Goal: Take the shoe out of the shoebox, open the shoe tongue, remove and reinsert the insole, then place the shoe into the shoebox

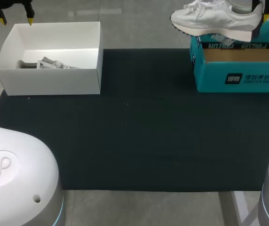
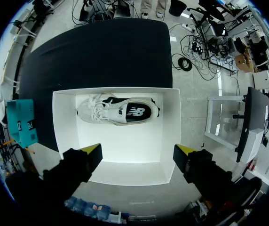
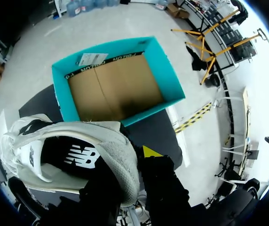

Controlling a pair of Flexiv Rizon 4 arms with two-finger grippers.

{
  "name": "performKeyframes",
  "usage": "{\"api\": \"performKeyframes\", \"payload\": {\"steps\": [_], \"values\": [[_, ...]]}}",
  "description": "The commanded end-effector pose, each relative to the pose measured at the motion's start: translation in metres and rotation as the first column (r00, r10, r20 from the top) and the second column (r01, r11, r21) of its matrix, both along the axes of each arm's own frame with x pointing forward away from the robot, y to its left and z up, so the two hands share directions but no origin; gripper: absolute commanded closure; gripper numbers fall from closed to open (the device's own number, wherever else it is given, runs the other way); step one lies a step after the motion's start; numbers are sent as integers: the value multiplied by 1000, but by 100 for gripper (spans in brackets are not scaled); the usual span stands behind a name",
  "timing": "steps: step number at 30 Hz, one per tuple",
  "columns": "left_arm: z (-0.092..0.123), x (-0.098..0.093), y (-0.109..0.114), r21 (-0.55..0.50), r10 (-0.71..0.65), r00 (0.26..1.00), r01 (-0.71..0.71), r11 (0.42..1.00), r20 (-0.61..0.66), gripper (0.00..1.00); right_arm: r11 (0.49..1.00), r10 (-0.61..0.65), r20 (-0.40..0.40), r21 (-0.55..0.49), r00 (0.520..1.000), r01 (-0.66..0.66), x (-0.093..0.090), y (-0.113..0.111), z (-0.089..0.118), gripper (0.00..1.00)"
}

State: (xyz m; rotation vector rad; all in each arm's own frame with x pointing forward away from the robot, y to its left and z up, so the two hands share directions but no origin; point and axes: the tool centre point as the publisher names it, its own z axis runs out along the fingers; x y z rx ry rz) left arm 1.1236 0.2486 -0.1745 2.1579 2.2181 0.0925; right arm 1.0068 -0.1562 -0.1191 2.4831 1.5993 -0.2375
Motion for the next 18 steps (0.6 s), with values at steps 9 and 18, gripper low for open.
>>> {"api": "performKeyframes", "payload": {"steps": [9,18], "values": [[0,0,0,2,-1,1000,1,1000,0,0,990,78,281,-138,956,-40,-60,46,1,100],[0,0,0,2,-1,1000,1,1000,0,0,990,78,281,-138,956,-40,-60,46,1,100]]}}
